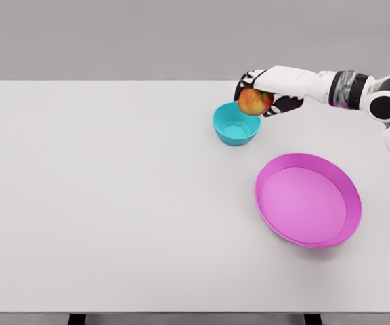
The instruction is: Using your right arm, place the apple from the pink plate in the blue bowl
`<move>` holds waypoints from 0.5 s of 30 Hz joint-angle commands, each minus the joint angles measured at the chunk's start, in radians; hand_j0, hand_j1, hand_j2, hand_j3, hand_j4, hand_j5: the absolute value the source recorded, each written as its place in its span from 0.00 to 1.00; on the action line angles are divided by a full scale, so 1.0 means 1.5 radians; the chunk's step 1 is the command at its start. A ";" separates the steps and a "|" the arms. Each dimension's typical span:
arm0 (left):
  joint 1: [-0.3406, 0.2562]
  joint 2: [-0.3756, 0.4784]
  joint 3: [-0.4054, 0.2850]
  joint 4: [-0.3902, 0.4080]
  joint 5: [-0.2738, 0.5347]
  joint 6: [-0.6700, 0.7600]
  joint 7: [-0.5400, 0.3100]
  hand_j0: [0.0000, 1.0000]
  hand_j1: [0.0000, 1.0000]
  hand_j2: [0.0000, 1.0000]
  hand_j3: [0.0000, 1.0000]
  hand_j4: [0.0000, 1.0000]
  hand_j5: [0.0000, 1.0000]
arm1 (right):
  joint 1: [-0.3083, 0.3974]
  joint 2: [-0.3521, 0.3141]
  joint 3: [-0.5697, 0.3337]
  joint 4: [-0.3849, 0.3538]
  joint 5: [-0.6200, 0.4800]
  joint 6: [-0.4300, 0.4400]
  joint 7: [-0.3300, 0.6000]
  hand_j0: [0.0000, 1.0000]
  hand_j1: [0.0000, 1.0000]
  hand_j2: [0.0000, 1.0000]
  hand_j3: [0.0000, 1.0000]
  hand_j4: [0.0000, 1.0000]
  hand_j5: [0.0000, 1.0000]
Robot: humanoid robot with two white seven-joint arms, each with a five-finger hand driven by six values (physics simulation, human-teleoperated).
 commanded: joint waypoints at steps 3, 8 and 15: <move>0.000 0.000 0.000 0.000 0.000 0.001 0.000 1.00 1.00 1.00 1.00 1.00 1.00 | -0.009 0.037 0.023 0.066 0.009 0.002 0.000 0.33 0.33 0.33 0.33 0.33 0.33; 0.000 0.000 0.000 0.000 0.000 0.000 0.000 1.00 1.00 1.00 1.00 1.00 1.00 | -0.027 0.053 0.040 0.105 0.014 0.002 0.000 0.36 0.36 0.36 0.36 0.36 0.36; 0.000 0.000 0.000 0.000 0.000 0.001 0.000 1.00 1.00 1.00 1.00 1.00 1.00 | -0.030 0.063 0.042 0.115 0.024 0.002 0.000 0.36 0.36 0.36 0.36 0.36 0.36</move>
